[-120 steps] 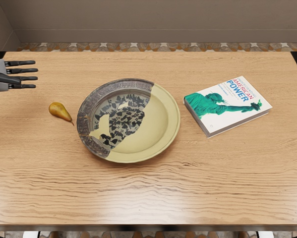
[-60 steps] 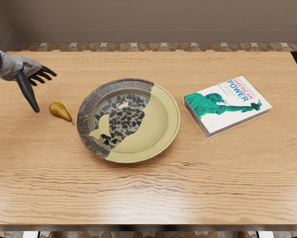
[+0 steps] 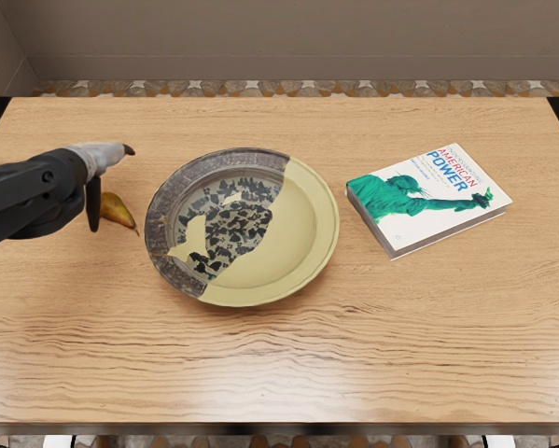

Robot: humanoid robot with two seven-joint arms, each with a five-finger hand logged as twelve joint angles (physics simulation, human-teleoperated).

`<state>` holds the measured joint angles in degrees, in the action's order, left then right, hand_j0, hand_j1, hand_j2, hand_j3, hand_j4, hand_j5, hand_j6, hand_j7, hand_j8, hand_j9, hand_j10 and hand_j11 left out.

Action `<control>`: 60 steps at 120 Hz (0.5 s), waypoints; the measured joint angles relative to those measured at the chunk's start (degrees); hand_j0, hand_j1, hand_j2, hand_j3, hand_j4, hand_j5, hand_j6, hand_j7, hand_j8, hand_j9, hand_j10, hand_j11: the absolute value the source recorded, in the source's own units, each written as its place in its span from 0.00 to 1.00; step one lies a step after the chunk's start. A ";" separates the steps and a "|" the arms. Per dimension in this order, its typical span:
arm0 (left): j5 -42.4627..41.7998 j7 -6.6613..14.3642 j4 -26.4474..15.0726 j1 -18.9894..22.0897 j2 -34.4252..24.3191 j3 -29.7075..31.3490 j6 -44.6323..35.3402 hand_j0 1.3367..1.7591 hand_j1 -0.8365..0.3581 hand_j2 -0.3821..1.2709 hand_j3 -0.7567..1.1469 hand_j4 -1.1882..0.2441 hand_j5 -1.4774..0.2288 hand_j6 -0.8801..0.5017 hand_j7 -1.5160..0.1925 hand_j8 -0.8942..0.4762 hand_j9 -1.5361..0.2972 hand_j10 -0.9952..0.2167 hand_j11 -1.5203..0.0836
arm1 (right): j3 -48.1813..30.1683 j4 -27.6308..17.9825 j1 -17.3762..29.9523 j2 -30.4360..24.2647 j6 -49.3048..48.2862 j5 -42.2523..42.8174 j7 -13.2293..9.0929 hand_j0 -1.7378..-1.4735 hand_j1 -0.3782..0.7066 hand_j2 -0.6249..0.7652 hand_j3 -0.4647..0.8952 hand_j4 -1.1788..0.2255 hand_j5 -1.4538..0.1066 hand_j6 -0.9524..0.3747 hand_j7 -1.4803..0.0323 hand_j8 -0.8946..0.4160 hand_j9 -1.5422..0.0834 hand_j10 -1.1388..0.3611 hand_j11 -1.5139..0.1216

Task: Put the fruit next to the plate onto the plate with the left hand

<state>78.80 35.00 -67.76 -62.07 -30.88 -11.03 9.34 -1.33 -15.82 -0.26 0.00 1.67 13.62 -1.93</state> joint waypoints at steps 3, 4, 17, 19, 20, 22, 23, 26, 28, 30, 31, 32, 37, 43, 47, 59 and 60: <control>0.15 0.00 0.04 0.02 0.02 0.18 -0.27 0.76 0.90 0.24 0.40 0.76 0.79 0.56 0.81 0.58 0.77 0.74 0.87 | 0.00 0.00 0.00 0.00 0.00 0.00 0.00 0.30 0.03 0.45 0.34 0.84 0.93 0.72 0.98 0.68 0.95 0.76 0.93; 0.19 0.00 0.05 0.02 0.03 0.23 -0.34 0.76 0.90 0.24 0.40 0.76 0.79 0.56 0.81 0.58 0.77 0.74 0.87 | 0.00 0.00 0.00 0.00 0.00 0.00 0.00 0.30 0.03 0.45 0.34 0.84 0.93 0.72 0.98 0.68 0.95 0.76 0.93; 0.53 0.00 0.13 0.74 0.12 0.62 -3.06 0.76 0.88 0.25 0.40 0.74 0.78 0.55 0.80 0.56 0.76 0.72 0.85 | 0.01 0.00 0.00 0.00 0.00 0.00 0.00 0.30 0.03 0.45 0.34 0.84 0.93 0.72 0.98 0.68 0.95 0.76 0.93; 0.56 0.00 0.14 0.83 0.12 0.65 -3.40 0.76 0.87 0.25 0.40 0.74 0.77 0.54 0.79 0.56 0.75 0.72 0.85 | 0.01 0.00 0.00 0.00 0.00 0.00 0.00 0.30 0.03 0.45 0.34 0.84 0.93 0.72 0.98 0.68 0.95 0.76 0.93; 0.57 0.00 0.14 0.86 0.12 0.67 -3.56 0.76 0.87 0.25 0.40 0.74 0.77 0.54 0.79 0.55 0.75 0.71 0.84 | 0.01 0.00 0.00 0.00 0.00 0.00 0.00 0.30 0.03 0.45 0.34 0.84 0.93 0.72 0.98 0.68 0.95 0.76 0.93; 0.59 0.00 0.15 0.95 0.12 0.71 -3.83 0.76 0.86 0.25 0.40 0.73 0.76 0.53 0.78 0.55 0.74 0.71 0.84 | 0.01 0.00 0.00 0.00 0.00 0.00 0.00 0.30 0.03 0.45 0.34 0.84 0.93 0.72 0.98 0.68 0.95 0.76 0.93; 0.60 0.00 0.15 1.09 0.12 0.72 -3.95 0.76 0.86 0.25 0.40 0.73 0.76 0.53 0.78 0.55 0.74 0.70 0.84 | 0.01 0.00 0.00 0.00 0.00 0.00 0.00 0.30 0.03 0.45 0.34 0.84 0.93 0.72 0.98 0.68 0.95 0.76 0.93; 0.62 0.00 0.15 1.34 0.47 0.79 -4.25 0.76 0.85 0.25 0.40 0.72 0.75 0.53 0.77 0.54 0.73 0.70 0.83 | 0.01 0.00 0.00 0.00 0.00 0.00 0.00 0.30 0.03 0.45 0.34 0.84 0.93 0.72 0.98 0.68 0.95 0.76 0.93; 0.64 0.00 0.16 1.40 0.88 0.87 -4.42 0.76 0.84 0.25 0.40 0.72 0.75 0.52 0.77 0.53 0.73 0.69 0.82 | 0.01 0.00 0.00 0.00 0.00 0.00 0.00 0.30 0.03 0.45 0.34 0.84 0.93 0.72 0.98 0.68 0.95 0.76 0.93; 0.65 0.00 0.16 1.42 1.08 0.97 -4.56 0.76 0.83 0.25 0.40 0.71 0.74 0.51 0.76 0.53 0.72 0.68 0.81 | 0.01 0.00 0.00 0.00 0.00 0.00 0.00 0.30 0.03 0.45 0.34 0.84 0.93 0.72 0.98 0.68 0.95 0.76 0.93; 0.65 0.00 0.16 1.42 1.12 1.04 -4.62 0.76 0.82 0.25 0.40 0.71 0.74 0.51 0.76 0.53 0.72 0.68 0.81 | 0.01 0.00 0.00 0.00 0.00 0.00 0.00 0.30 0.03 0.45 0.34 0.84 0.93 0.72 0.98 0.68 0.95 0.76 0.93; 0.66 0.00 0.16 1.43 1.15 1.12 -4.68 0.76 0.82 0.25 0.40 0.71 0.73 0.51 0.76 0.52 0.72 0.68 0.81 | 0.00 0.00 0.00 0.00 0.00 0.00 0.00 0.30 0.03 0.45 0.34 0.84 0.93 0.72 0.98 0.68 0.95 0.76 0.93; 0.67 0.00 0.17 1.43 1.23 1.43 -4.91 0.76 0.80 0.26 0.40 0.69 0.72 0.49 0.74 0.51 0.70 0.66 0.79 | 0.00 0.00 0.00 0.00 0.00 0.00 0.00 0.30 0.03 0.45 0.34 0.84 0.93 0.72 0.98 0.68 0.95 0.76 0.93; 0.69 0.00 0.17 1.59 1.26 1.67 -5.09 0.76 0.78 0.26 0.40 0.67 0.70 0.48 0.72 0.49 0.68 0.64 0.77 | 0.01 0.00 0.00 0.00 0.00 0.00 0.00 0.30 0.03 0.45 0.34 0.84 0.93 0.72 0.98 0.68 0.95 0.76 0.93; 0.70 0.00 0.17 1.78 1.26 1.78 -5.17 0.76 0.76 0.26 0.40 0.66 0.69 0.46 0.71 0.48 0.67 0.62 0.76 | 0.01 0.00 0.00 0.00 0.00 0.00 0.00 0.30 0.03 0.45 0.34 0.84 0.93 0.72 0.98 0.68 0.95 0.76 0.93; 0.68 0.00 0.17 2.08 1.26 2.10 -5.26 0.76 0.70 0.27 0.40 0.62 0.64 0.42 0.67 0.44 0.63 0.58 0.71 | 0.01 0.00 0.00 0.00 0.00 0.00 0.00 0.30 0.03 0.45 0.34 0.84 0.93 0.72 0.98 0.68 0.95 0.76 0.93; 0.68 0.00 0.17 2.11 1.26 2.12 -5.26 0.76 0.70 0.27 0.40 0.62 0.64 0.42 0.66 0.43 0.63 0.57 0.71 | 0.01 0.00 0.00 0.00 0.00 0.00 0.00 0.30 0.03 0.45 0.34 0.84 0.93 0.72 0.98 0.68 0.95 0.76 0.93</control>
<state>79.47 35.00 -67.59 -59.97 -29.62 -8.91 4.08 -1.32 -15.82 -0.26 0.00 1.67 13.62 -1.93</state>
